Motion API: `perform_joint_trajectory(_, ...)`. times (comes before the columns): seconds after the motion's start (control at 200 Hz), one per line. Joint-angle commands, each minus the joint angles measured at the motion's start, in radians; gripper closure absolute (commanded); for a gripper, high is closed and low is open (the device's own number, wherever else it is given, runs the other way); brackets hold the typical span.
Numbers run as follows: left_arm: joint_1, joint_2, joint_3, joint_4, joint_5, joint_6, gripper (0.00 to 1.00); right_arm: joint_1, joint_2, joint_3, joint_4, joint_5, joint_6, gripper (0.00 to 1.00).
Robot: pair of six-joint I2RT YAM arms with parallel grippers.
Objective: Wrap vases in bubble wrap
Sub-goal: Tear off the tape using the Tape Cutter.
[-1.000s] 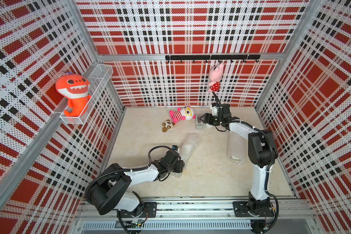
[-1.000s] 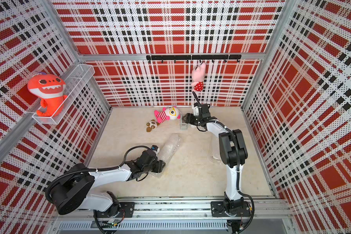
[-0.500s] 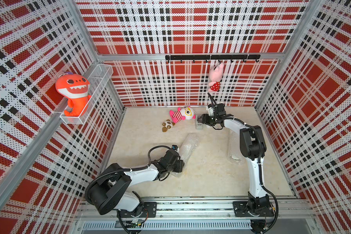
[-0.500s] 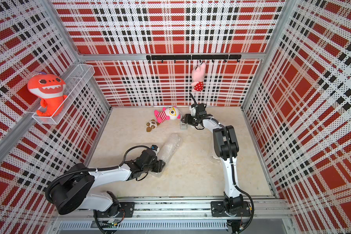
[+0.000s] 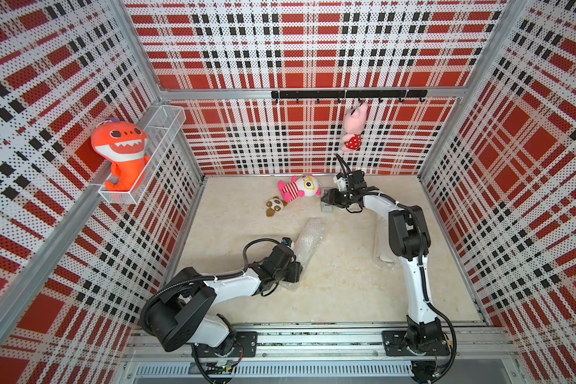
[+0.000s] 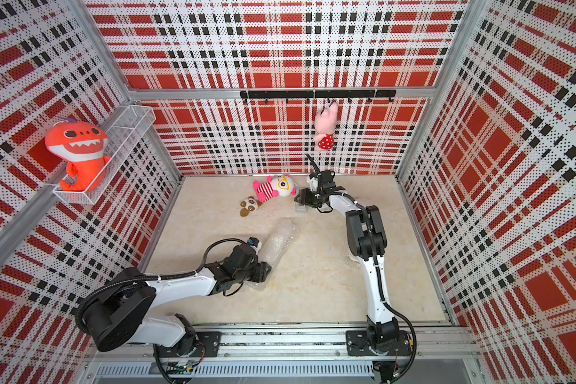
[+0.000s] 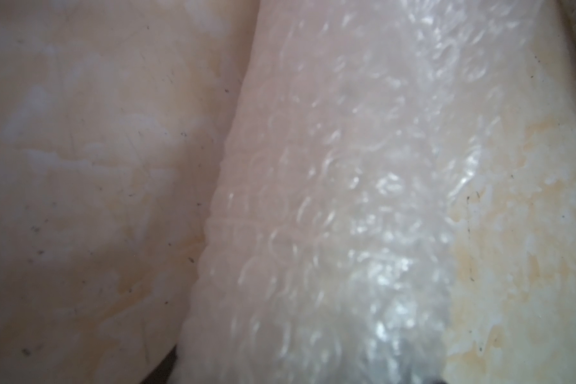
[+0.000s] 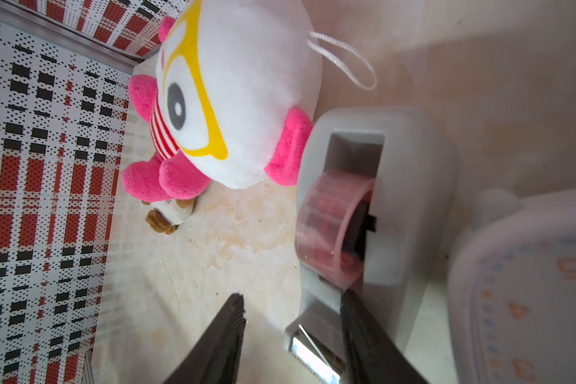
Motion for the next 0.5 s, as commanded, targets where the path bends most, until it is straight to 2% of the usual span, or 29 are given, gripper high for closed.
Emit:
perform_joint_trajectory(0.0, 0.017, 0.031, 0.004, -0.05, -0.002, -0.001, 0.42, 0.005, -0.001, -0.038, -0.058, 0.018, -0.023, 0.49)
perform_joint_trajectory(0.13, 0.017, 0.041, 0.01, -0.047, 0.004, -0.001, 0.42, -0.017, 0.04, 0.005, -0.093, 0.002, -0.028, 0.49)
perform_joint_trajectory(0.21, 0.017, 0.041, 0.009, -0.042, 0.009, -0.004, 0.42, -0.033, 0.019, -0.033, -0.048, 0.012, -0.009, 0.49)
perform_joint_trajectory(0.391, 0.017, 0.044, 0.012, -0.043, 0.008, -0.002, 0.42, -0.027, 0.064, -0.002, -0.057, -0.108, 0.008, 0.51)
perform_joint_trajectory(0.496, 0.017, 0.049, 0.015, -0.039, 0.011, -0.003, 0.42, -0.016, 0.079, 0.014, -0.067, -0.134, 0.005, 0.52)
